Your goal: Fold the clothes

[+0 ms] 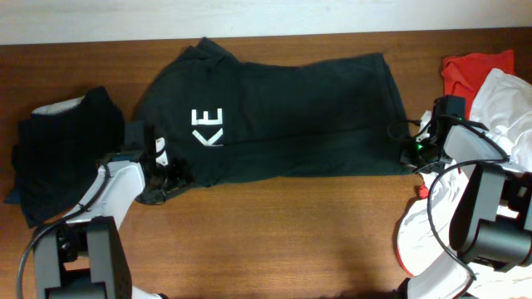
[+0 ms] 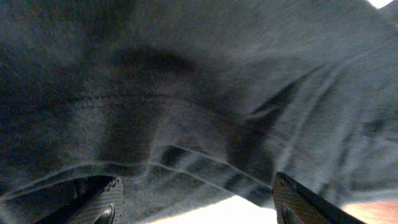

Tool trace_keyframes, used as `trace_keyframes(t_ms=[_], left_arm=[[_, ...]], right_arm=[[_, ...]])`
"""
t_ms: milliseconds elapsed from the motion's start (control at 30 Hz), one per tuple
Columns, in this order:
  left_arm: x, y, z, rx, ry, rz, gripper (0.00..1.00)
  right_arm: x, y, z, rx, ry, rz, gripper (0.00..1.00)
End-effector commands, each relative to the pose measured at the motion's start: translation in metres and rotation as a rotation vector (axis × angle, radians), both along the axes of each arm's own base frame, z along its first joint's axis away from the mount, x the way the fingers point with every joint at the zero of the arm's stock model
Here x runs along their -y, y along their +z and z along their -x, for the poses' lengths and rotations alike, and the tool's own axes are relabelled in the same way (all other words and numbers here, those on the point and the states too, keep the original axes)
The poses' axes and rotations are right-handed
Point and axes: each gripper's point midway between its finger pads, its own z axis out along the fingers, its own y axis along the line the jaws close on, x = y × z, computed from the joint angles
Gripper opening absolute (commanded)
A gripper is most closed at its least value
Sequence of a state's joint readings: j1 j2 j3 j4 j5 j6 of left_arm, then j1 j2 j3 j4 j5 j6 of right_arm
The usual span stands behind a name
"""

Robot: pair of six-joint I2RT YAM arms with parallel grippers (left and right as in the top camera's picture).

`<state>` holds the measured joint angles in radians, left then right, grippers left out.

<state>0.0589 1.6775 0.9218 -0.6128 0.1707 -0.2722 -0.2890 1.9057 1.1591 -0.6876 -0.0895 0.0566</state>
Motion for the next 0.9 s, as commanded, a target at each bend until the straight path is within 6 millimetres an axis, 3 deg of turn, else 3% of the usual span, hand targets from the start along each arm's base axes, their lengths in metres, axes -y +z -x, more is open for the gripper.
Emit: trace_keyframes(t_ms=[0,100,233,300,400,467,533,600,700,733,800,867], left_arm=[[-0.010,-0.016,0.021,-0.055,-0.006,-0.067,0.76],[-0.013,-0.022,0.041,-0.131,-0.003,-0.083,0.76],[-0.017,-0.021,0.059,-0.199,0.019,-0.069,0.75],[-0.015,-0.008,0.052,-0.152,0.003,-0.069,0.75],[-0.013,0.033,0.031,0.012,-0.035,-0.076,0.76],[-0.014,0.065,0.018,0.145,-0.030,-0.088,0.77],[-0.015,0.080,0.006,0.230,-0.027,-0.092,0.76],[-0.009,0.084,-0.005,0.277,-0.039,-0.059,0.76],[-0.004,0.080,-0.020,0.312,-0.052,-0.034,0.75],[-0.004,0.067,-0.021,0.279,-0.052,-0.031,0.75],[-0.001,0.046,-0.018,0.213,-0.057,-0.017,0.75],[0.004,0.021,-0.017,0.146,-0.067,0.017,0.75]], right_arm=[[0.011,-0.023,0.060,-0.249,-0.173,0.090,0.04],[0.026,-0.018,0.094,-0.372,-0.254,0.131,0.04],[0.031,-0.014,0.117,-0.452,-0.318,0.103,0.04],[0.025,-0.013,0.113,-0.435,-0.317,0.069,0.04],[0.023,0.002,0.102,-0.378,-0.313,0.058,0.04],[0.019,0.021,0.092,-0.303,-0.317,0.029,0.20],[0.011,0.041,0.076,-0.204,-0.259,-0.024,0.34],[0.002,0.066,0.060,-0.094,-0.203,-0.080,0.38],[-0.008,0.093,0.043,0.019,-0.135,-0.132,0.32],[-0.011,0.091,0.044,0.012,-0.106,-0.129,0.33],[-0.011,0.077,0.049,-0.036,-0.092,-0.103,0.43],[-0.010,0.055,0.048,-0.070,-0.094,-0.112,0.43]])
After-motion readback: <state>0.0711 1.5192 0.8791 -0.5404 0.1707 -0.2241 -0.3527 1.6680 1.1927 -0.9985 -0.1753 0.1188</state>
